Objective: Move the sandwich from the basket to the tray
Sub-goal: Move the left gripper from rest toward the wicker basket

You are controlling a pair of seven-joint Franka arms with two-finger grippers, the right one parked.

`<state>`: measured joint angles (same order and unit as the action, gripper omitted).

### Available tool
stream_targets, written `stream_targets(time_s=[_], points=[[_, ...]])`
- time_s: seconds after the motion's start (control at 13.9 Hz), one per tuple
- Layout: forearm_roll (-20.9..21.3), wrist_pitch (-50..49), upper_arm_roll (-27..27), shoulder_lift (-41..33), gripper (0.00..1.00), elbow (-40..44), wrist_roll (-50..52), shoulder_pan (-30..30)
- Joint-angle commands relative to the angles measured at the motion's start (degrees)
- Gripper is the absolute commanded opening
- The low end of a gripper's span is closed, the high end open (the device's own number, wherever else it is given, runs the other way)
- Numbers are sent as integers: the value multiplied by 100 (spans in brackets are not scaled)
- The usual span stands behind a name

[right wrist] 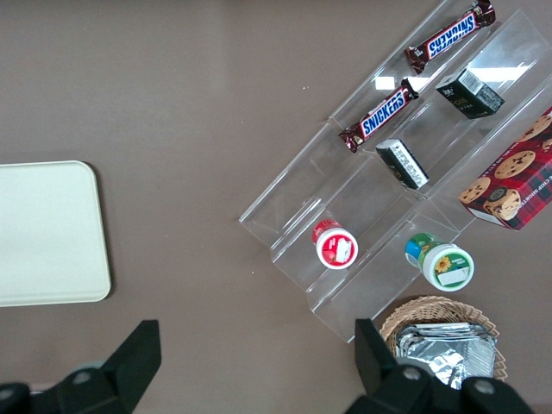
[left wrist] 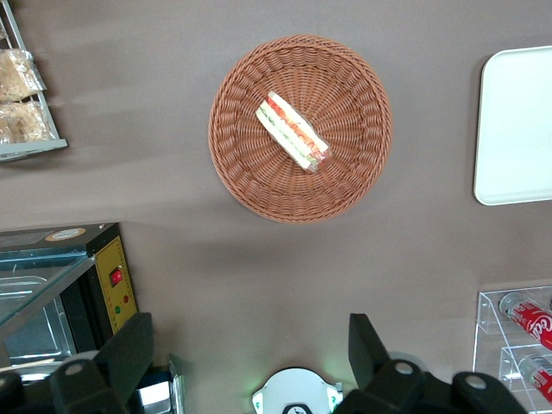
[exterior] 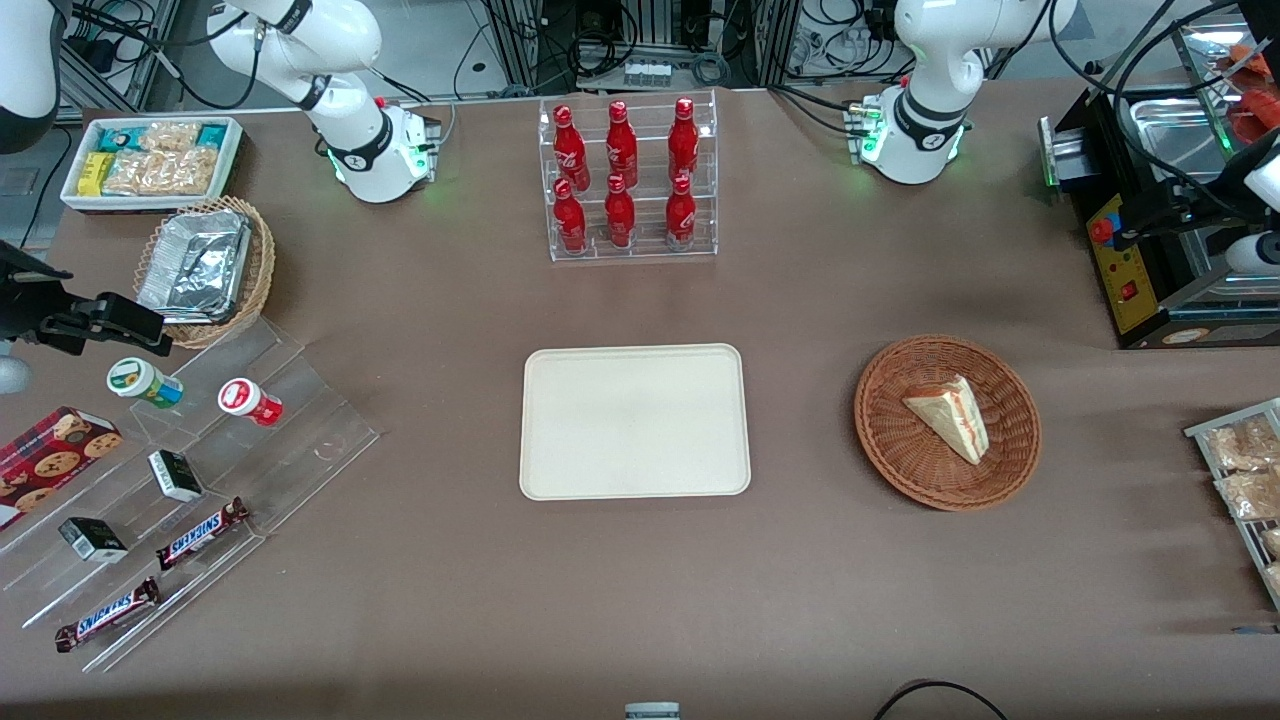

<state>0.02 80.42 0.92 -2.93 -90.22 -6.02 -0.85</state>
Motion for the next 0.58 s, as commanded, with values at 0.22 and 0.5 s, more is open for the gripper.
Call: stream_targets(time_s=[0.22,0.5], points=[[42,52,22,142,100,5,172,41],[42,701,22,389,100,-504,1179,41]])
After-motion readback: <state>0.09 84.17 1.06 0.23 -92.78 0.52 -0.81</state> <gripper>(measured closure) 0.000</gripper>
